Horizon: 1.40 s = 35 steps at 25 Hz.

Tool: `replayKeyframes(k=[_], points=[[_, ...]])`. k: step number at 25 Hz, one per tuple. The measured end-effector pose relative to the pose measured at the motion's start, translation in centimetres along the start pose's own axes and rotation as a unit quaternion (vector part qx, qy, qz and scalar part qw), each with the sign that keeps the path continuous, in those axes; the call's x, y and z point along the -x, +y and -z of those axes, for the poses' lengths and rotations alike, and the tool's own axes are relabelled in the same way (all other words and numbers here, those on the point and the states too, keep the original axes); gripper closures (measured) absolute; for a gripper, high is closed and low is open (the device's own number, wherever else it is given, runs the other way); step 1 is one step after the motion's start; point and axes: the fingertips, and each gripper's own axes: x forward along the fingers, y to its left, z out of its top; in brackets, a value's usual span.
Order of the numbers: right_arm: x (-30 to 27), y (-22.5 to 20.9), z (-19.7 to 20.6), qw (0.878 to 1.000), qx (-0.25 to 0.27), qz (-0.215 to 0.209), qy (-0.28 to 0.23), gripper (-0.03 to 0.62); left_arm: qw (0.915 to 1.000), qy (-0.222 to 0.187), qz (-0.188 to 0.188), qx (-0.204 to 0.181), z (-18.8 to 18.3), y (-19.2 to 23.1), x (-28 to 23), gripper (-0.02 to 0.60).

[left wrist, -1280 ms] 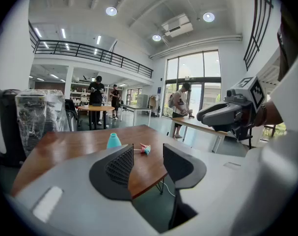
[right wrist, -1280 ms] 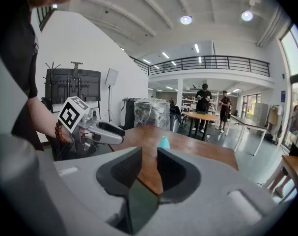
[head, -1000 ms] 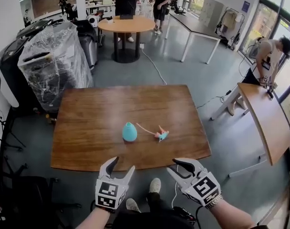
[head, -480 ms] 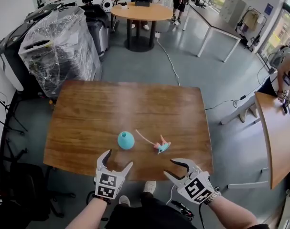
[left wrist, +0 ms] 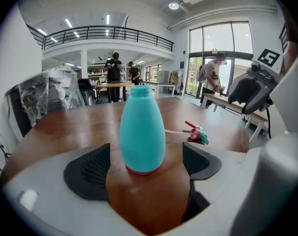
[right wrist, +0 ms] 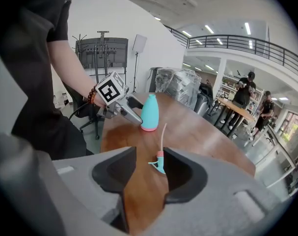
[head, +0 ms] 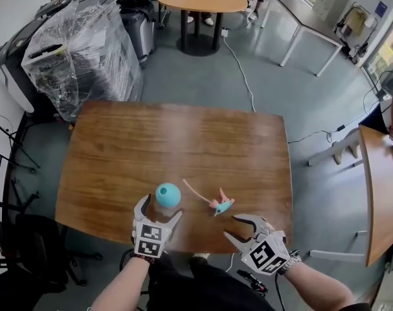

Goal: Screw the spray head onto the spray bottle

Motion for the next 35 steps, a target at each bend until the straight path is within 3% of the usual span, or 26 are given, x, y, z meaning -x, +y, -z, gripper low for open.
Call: replayKeyframes(k=[12, 20, 30, 35], points=[[-1.6, -0.2, 0.9, 0.998, -0.036, 0.03, 0.044, 0.439, 0.9985, 0.012, 0.05, -0.016, 1.2, -0.2, -4.8, 0.08], [-2.5, -1.1, 3.1, 0.996, 0.002, 0.03, 0.082, 0.437, 0.9978, 0.019, 0.051, -0.037, 1.4, -0.4, -5.3, 0.132], [-6.0, -0.6, 5.4, 0.985, 0.127, -0.034, 0.115, 0.361, 0.9956, 0.034, 0.059, -0.064, 0.6, 0.1, -3.2, 0.135], [-8.1, -0.5, 5.9, 0.982, 0.126, -0.076, 0.116, 0.333, 0.9951, 0.034, 0.058, -0.072, 0.2, 0.2, -1.8, 0.133]])
